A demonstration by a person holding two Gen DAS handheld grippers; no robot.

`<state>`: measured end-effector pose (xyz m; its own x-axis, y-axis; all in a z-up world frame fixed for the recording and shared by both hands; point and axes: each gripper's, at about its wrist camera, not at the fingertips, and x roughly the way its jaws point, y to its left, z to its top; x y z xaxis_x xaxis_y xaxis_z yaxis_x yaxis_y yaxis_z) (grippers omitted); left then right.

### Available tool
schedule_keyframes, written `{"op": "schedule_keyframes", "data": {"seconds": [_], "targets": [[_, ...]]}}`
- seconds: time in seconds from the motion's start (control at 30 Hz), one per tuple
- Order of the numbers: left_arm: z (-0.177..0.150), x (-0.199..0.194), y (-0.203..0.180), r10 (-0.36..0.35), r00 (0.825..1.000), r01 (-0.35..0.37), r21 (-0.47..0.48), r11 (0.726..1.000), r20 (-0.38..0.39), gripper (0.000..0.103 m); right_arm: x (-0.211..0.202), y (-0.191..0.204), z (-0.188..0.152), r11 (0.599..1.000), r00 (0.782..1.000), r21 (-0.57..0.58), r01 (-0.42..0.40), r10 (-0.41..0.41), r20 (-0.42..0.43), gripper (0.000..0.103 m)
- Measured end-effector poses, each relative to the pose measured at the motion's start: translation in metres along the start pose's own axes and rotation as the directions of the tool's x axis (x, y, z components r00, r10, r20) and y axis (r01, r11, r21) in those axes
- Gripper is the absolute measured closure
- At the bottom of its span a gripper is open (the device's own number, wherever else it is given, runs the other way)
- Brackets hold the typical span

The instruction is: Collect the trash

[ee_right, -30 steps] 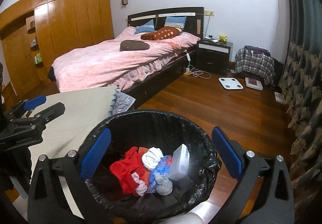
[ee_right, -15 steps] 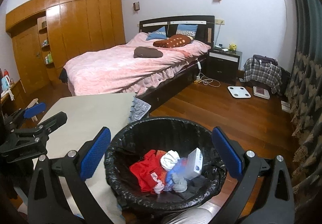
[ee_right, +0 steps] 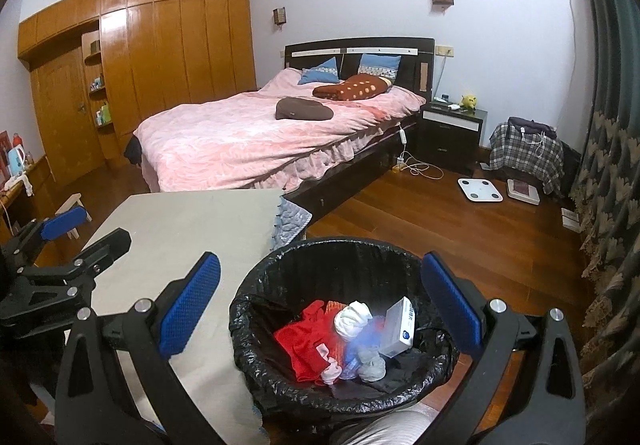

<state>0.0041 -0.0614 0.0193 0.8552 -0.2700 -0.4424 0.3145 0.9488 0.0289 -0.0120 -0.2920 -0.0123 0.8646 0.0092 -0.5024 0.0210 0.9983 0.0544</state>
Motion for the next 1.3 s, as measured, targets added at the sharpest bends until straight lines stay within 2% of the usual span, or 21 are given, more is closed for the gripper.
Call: {"op": "schedule_keyframes", "data": {"seconds": [1.3], "targets": [[0.0028,-0.0042,0.0039,0.018,1.0,-0.018,-0.013,1.0,0.008,0.006,0.0003,0.0053,0.0009,1.0,1.0,-0.002,-0.004,0.004,0.001,0.005]]}}
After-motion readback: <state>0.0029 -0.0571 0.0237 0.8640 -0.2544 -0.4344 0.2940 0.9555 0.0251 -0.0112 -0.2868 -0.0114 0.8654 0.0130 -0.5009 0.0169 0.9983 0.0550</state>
